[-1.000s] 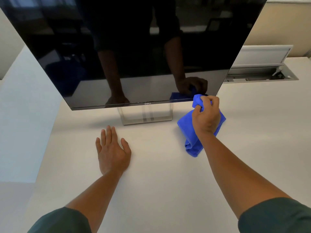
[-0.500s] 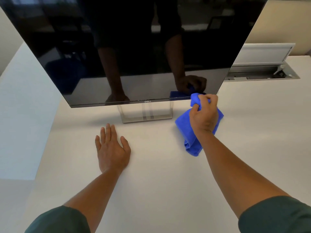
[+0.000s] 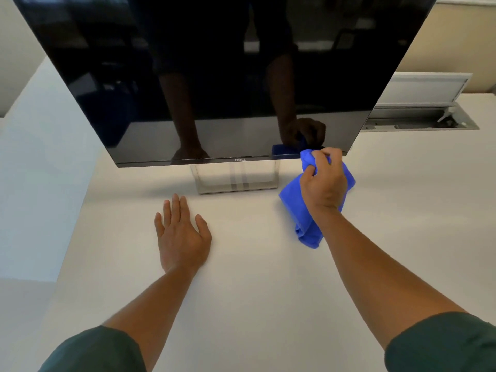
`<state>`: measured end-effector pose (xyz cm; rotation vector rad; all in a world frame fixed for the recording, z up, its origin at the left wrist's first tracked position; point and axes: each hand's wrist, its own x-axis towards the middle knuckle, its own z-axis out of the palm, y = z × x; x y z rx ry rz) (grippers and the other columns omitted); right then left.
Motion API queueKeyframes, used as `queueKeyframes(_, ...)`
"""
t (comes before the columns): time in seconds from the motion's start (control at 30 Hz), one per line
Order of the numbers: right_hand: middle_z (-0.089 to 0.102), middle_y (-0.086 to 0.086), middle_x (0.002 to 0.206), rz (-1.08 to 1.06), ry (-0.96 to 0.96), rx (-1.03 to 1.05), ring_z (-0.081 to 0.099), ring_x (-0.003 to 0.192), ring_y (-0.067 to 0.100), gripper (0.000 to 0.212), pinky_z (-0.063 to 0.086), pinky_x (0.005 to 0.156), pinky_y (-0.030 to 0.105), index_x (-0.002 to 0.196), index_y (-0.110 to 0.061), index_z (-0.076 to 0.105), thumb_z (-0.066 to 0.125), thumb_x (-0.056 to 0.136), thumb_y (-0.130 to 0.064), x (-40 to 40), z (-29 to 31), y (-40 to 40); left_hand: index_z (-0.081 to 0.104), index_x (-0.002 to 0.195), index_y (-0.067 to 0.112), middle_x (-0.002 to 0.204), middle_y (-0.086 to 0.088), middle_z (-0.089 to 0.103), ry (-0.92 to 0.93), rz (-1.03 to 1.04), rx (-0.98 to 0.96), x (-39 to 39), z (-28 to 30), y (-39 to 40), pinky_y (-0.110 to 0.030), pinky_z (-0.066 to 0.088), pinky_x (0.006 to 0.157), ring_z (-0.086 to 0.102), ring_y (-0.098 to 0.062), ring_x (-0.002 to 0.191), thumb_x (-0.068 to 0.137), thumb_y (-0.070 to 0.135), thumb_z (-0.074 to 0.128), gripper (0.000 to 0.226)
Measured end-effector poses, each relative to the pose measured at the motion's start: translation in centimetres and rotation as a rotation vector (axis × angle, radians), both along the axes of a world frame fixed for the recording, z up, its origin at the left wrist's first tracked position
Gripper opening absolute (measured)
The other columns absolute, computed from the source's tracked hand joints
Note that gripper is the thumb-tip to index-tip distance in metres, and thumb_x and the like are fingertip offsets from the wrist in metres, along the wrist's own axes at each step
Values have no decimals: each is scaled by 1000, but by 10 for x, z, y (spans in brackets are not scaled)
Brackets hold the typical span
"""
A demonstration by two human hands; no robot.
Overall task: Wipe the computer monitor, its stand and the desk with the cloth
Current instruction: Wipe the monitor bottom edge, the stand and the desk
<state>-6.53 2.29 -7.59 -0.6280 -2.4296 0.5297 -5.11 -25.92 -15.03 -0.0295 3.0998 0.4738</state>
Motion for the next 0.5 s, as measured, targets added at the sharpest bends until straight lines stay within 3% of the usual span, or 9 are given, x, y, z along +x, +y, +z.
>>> queueKeyframes(0.13, 56, 7, 118, 203, 2, 65, 61, 87, 22, 21, 53, 61, 28, 106, -6, 65, 58, 86, -3, -7, 2, -39, 17, 158, 13, 166, -4, 10, -3, -5, 3, 1, 2, 0, -41, 2, 125, 2, -20, 153, 102, 40, 26, 63)
queueKeyframes(0.23, 59, 7, 113, 246, 20, 127, 61, 81, 23, 20, 50, 56, 27, 101, -6, 67, 59, 83, -1, -8, 5, -37, 16, 158, 13, 166, -4, 10, -7, -11, 4, 1, 3, -1, -41, 2, 124, 1, -20, 153, 102, 40, 25, 63)
queueKeyframes(0.5, 56, 7, 117, -37, -12, 37, 61, 87, 28, 25, 46, 68, 26, 108, -7, 67, 57, 85, -4, 4, 6, 33, 16, 158, 11, 166, -5, 10, -7, -11, -5, 1, 4, 0, -41, 1, 124, 2, -21, 153, 102, 39, 24, 63)
